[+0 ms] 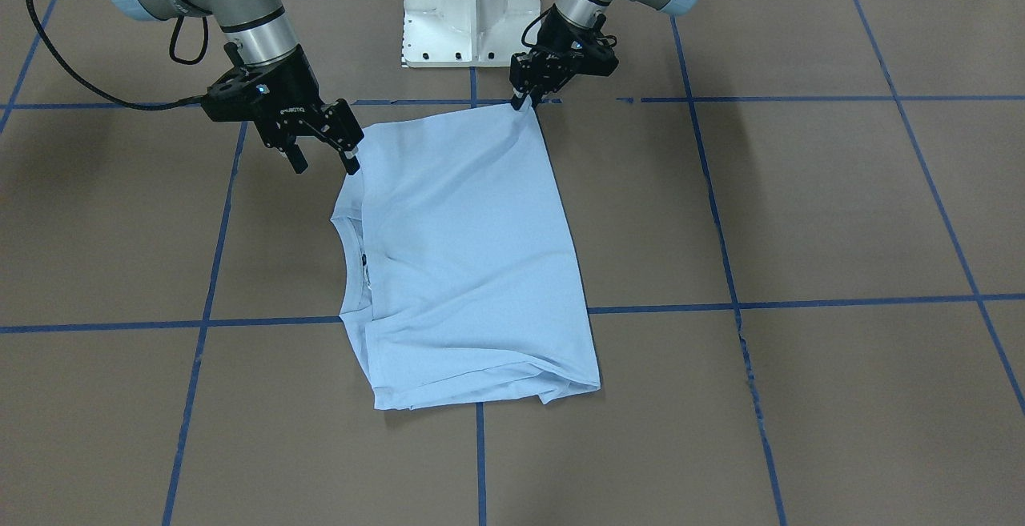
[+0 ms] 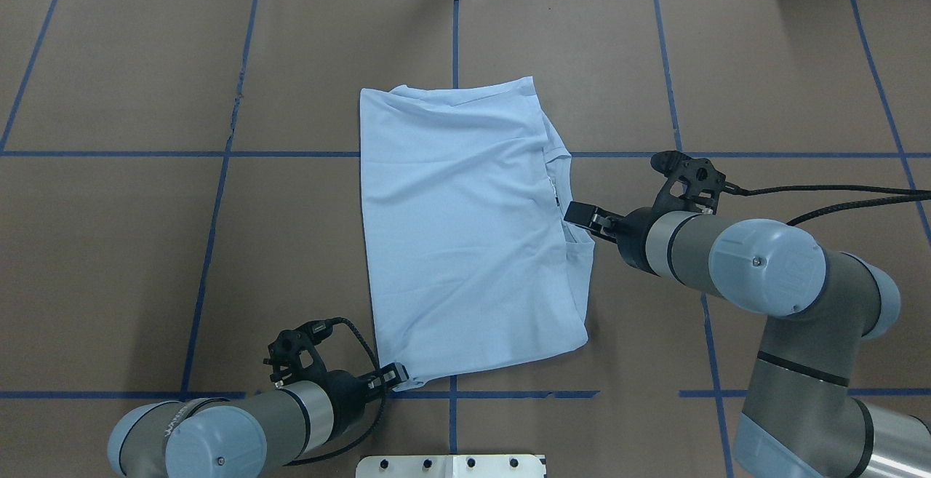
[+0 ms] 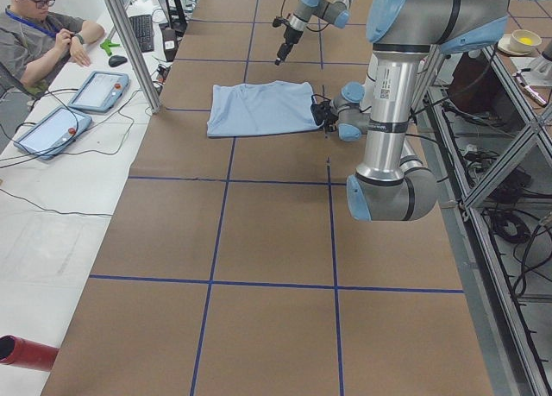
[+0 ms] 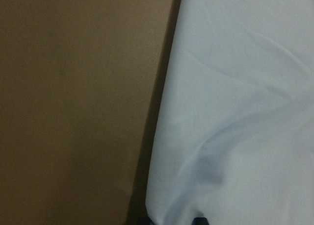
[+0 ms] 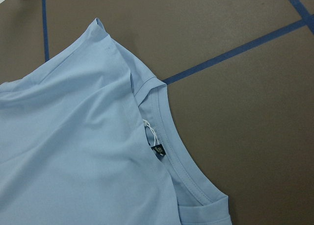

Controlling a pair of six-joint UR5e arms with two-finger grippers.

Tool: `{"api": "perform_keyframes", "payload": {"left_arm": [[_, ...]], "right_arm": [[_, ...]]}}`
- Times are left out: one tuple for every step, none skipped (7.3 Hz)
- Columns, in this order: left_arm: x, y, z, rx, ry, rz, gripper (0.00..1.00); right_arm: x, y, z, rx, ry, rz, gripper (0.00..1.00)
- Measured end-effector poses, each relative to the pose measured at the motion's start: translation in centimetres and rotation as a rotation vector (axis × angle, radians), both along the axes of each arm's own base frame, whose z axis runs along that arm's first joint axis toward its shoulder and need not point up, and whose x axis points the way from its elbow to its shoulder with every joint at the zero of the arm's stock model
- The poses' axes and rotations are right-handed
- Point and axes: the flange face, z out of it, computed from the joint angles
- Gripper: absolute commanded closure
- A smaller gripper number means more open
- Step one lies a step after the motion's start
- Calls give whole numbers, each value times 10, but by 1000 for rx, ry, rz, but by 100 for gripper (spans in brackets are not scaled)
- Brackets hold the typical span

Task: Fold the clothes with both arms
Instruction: 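Lower both grippers and close them on the shirt's near corners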

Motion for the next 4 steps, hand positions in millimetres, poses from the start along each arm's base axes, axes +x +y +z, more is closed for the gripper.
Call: {"api": "perform_keyframes", "payload": {"left_arm": [[1,0,-1,0,2,0,100],[1,0,-4,1,6,1,100],[1,0,-5,2,9,0,100],[0,-1,-7,6,11,-1,100]], "right_arm": [[-2,2,0,0,0,-2,6],[-4,4,0,-10,-3,-1,19],[-8,8,0,-38,-16,11,31],[-15,16,-1,-80,-39,32,31]]}}
